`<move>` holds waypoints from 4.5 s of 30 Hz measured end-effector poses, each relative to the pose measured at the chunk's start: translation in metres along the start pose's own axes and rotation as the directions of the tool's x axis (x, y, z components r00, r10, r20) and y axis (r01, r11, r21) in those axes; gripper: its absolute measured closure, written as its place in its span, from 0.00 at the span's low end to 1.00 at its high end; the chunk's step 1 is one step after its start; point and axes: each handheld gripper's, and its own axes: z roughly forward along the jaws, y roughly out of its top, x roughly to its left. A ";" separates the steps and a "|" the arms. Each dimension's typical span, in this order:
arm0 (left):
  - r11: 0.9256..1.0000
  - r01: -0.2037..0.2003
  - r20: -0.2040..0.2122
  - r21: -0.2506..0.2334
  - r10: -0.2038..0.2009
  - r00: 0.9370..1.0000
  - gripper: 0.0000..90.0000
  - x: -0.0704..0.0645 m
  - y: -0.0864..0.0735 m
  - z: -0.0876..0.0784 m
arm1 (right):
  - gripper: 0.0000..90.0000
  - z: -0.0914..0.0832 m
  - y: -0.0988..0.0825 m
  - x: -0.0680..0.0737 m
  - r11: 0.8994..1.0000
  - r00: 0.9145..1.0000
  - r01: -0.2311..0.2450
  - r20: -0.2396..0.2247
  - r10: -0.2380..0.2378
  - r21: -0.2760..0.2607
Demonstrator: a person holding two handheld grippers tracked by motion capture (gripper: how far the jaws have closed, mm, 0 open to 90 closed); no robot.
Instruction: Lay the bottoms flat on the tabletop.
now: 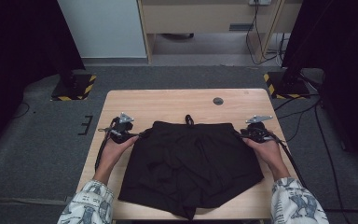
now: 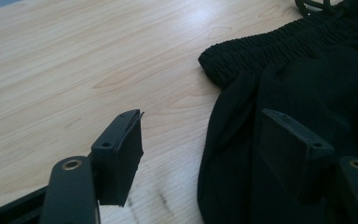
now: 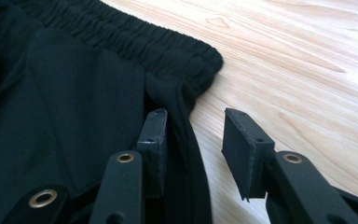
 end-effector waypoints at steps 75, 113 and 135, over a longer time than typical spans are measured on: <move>0.976 -0.035 -0.017 -0.214 0.032 0.999 0.98 -0.014 0.132 -0.075 | 0.99 -0.117 0.109 0.019 0.923 0.995 0.011 0.095 0.028 -0.385; 0.995 0.061 -0.060 -0.082 -0.066 0.996 0.51 0.034 0.165 0.047 | 0.39 -0.018 0.131 -0.065 0.938 0.952 -0.158 0.206 0.228 -0.308; 0.987 0.008 -0.022 -0.163 -0.012 1.000 0.30 -0.018 0.079 -0.041 | 0.26 -0.044 0.095 0.029 0.976 0.996 -0.028 0.081 0.047 -0.217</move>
